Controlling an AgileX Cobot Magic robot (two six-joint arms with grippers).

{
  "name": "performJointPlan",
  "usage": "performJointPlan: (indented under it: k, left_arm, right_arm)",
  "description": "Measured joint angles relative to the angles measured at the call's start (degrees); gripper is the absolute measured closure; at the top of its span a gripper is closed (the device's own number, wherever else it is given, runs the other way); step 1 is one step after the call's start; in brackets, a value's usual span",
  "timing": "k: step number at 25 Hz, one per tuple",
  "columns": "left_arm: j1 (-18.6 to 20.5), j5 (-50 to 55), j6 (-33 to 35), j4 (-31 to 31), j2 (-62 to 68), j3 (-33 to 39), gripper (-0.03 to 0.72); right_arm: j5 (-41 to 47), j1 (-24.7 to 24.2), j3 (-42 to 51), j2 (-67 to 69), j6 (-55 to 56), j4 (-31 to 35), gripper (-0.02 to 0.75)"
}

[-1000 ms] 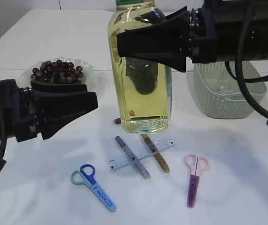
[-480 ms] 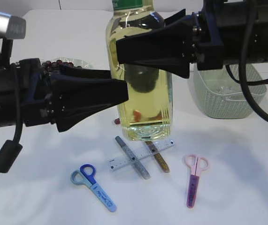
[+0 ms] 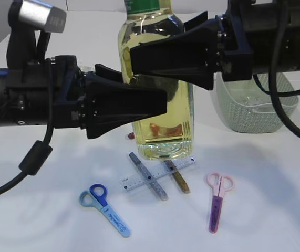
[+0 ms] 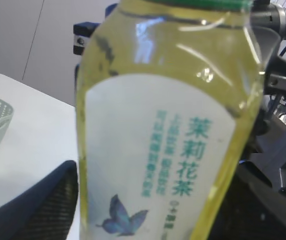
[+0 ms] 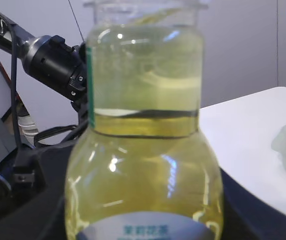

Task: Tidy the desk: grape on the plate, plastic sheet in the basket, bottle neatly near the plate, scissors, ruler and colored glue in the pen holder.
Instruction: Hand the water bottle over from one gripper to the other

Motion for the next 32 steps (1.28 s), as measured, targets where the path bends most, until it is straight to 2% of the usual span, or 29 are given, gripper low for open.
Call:
performJointPlan:
  k: [8,19,32]
  left_arm:
    - [-2.1,-0.1,-0.2,-1.0,2.1,-0.3,0.066]
    - [-2.6,0.3,-0.1,-1.9,2.3,-1.1,0.074]
    - [-2.7,-0.6,-0.1,0.0,4.3,-4.2,0.091]
  right_arm:
    - [0.0,0.0,-0.2,0.0,0.0,1.2,0.276]
    - [0.0,-0.3,-0.2,0.0,0.3,1.8,0.276]
    - [-0.4,0.0,-0.3,0.0,0.3,1.8,0.276]
